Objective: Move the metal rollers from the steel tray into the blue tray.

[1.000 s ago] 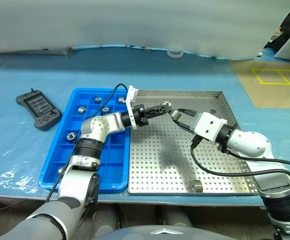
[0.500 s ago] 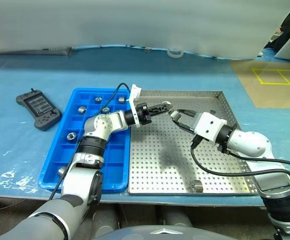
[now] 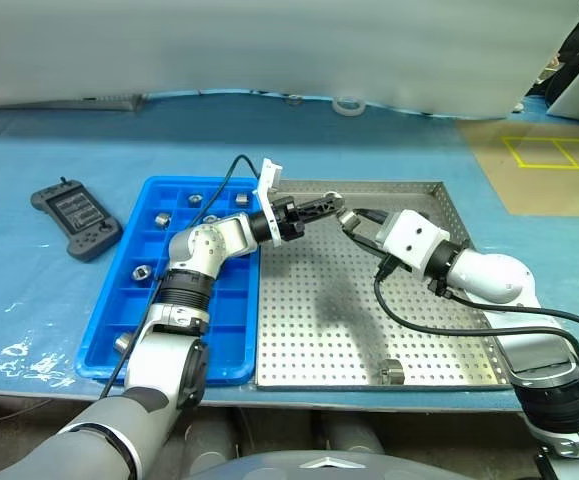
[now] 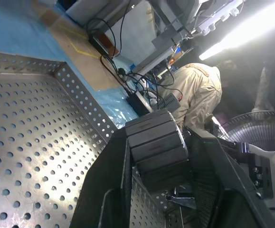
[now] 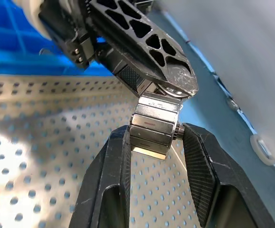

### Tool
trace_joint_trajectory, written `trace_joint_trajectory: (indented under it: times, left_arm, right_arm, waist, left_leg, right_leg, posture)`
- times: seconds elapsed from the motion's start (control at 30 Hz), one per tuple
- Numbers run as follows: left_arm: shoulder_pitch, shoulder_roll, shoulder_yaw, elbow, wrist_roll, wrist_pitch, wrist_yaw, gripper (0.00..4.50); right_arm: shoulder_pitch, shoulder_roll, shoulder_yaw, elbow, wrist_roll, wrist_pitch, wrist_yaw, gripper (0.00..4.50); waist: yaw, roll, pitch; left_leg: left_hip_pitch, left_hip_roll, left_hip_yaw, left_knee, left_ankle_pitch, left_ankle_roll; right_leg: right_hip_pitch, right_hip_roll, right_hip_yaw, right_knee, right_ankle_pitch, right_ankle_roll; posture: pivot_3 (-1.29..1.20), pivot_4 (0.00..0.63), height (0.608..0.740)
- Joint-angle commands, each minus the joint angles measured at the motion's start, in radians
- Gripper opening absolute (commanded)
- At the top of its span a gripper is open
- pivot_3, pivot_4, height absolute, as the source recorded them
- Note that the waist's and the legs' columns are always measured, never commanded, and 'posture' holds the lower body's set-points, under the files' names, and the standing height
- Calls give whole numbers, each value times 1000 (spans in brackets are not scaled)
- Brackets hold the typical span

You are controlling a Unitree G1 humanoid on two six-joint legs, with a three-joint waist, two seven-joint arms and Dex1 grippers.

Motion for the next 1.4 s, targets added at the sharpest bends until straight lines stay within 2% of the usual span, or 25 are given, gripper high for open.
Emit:
trace_joint_trajectory:
  times: [0.03,0.3,0.47,0.67,0.8,0.9,1.03,1.23,1.4]
  left_arm:
    - [-31,56,75,-76,-43,-12,-5,1263]
    - [-50,170,121,-79,-36,-31,11,1263]
    - [-2,253,85,-147,-29,1,-40,1263]
    - [243,470,-16,-464,-10,-67,-254,1263]
    - [392,595,-43,-519,105,-250,-340,1263]
    - [447,618,-45,-528,161,-364,-354,1263]
    - [522,609,-58,-545,242,-515,-342,1263]
    - [653,657,-48,-620,223,-518,-376,1263]
    - [715,694,-28,-603,233,-535,-385,1263]
  right_arm:
    - [29,-11,-36,-10,11,12,-6,1230]
    - [63,-29,-22,57,3,-60,-4,1230]
    - [40,-26,-6,88,5,-87,9,1230]
    - [3,-19,-34,96,45,-57,21,1230]
    - [-27,39,-98,88,187,82,19,1230]
    - [-48,78,-143,157,250,154,0,1230]
    - [-69,75,-106,265,195,95,-5,1230]
    - [-99,95,-55,298,179,56,11,1230]
    - [-112,95,-43,336,169,25,22,1230]
  waist:
    - [3,0,0]
    - [3,0,1]
    - [13,0,1]
    - [16,0,2]
    - [27,0,2]
    - [50,1,3]
    - [71,0,2]
    - [79,-5,0]
    - [86,-5,0]
  left_leg:
    - [0,0,0,0,0,0]
    - [-1,0,0,0,-1,0]
    - [-1,-1,0,0,-2,-3]
    - [-1,0,0,-3,1,-6]
    - [1,1,0,-6,1,-8]
    - [3,1,-1,-7,1,-9]
    - [4,0,-1,-6,3,-14]
    - [3,2,0,-9,7,-19]
    - [4,4,-1,-14,8,-22]
  right_leg:
    - [0,0,0,0,0,0]
    - [-1,0,-1,0,0,0]
    - [0,0,0,0,0,0]
    - [-1,0,-1,0,0,0]
    - [-2,1,-2,0,0,0]
    - [0,1,-3,0,0,0]
    - [-3,1,-2,0,0,0]
    - [-4,4,-1,3,0,0]
    - [-5,6,-3,4,0,0]
  posture:
    - [-320,150,740]
    - [-279,150,740]
    - [-247,150,740]
    - [-204,150,740]
    - [-175,150,740]
    - [-137,150,740]
    - [-102,150,740]
    - [-54,150,740]
    - [-35,150,740]
